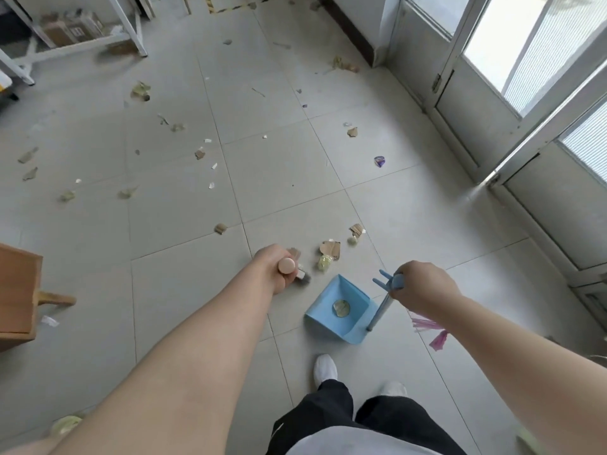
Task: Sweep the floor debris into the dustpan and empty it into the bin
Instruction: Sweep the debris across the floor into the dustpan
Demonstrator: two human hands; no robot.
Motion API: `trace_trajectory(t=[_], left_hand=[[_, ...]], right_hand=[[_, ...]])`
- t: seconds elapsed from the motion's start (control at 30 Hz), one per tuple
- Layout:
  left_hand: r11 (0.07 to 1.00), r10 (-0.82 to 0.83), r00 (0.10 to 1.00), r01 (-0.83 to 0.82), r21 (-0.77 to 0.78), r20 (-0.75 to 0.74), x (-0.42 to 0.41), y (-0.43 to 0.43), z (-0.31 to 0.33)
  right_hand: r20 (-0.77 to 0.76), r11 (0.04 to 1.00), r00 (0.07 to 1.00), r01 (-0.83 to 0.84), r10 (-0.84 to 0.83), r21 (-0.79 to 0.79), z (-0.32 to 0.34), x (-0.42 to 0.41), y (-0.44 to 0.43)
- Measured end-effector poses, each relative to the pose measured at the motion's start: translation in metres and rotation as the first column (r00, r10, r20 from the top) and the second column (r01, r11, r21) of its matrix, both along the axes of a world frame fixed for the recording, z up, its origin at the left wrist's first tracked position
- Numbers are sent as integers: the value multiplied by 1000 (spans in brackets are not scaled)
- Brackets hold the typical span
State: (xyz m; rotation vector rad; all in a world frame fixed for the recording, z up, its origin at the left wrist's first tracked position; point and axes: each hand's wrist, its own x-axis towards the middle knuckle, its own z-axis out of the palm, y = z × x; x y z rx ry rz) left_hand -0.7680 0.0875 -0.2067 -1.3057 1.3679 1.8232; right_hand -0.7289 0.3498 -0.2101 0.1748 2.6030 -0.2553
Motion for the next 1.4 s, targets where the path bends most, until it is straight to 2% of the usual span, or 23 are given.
trace_trajectory(t=[0.17, 0.37, 0.63, 0.77, 0.97, 1.13, 1.4], left_hand=[[988, -152, 988, 152, 6, 11, -6, -1, 1], [898, -417, 909, 410, -159, -11, -6, 20, 30], [655, -706, 705, 686, -317, 68, 3, 78, 47], [523, -808, 576, 798, -300, 125, -4, 105, 41], [342, -904, 379, 919, -194, 200, -38, 105, 31], [240, -924, 276, 957, -161, 263, -81, 67, 23], [239, -886, 317, 937, -254, 338, -153, -3, 12]], right_hand=[[-20, 999, 999, 37, -37, -12, -4, 2, 19], [-34, 997, 997, 75, -75, 2, -3, 10, 33], [-39, 991, 990, 134, -134, 4, 2, 30, 75], [-3, 979, 979, 202, -202, -2, 2, 36, 89], [51, 963, 962, 268, -267, -13, 4, 14, 88], [25, 959, 958, 284, -284, 18, 5, -22, 54], [-4, 956, 957, 290, -290, 31, -3, -65, 9]])
